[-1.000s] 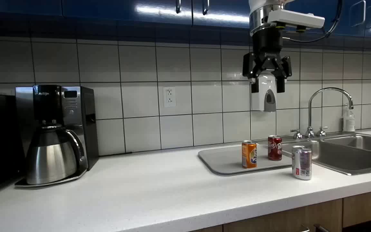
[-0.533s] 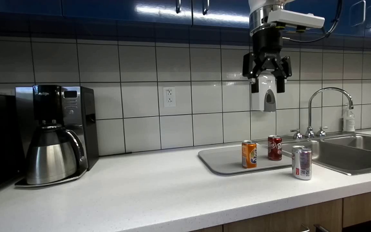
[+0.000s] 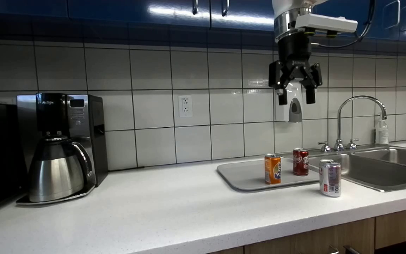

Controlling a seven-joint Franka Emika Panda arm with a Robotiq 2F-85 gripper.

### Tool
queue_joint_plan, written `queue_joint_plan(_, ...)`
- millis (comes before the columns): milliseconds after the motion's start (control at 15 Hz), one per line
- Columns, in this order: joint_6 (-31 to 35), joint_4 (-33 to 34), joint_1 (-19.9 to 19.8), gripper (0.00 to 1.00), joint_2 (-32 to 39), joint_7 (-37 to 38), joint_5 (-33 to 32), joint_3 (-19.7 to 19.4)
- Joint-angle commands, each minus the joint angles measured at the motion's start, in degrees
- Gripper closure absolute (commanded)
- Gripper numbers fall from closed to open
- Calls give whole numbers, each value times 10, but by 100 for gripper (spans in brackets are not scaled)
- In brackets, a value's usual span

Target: Put the grey can on the tray

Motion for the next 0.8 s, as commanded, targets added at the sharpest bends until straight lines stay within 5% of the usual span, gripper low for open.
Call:
queue_joint_plan(0, 3, -21, -14, 0, -19, 5, -24, 4)
queue_joint_plan(733, 46, -49, -80, 0, 3, -7, -66, -59)
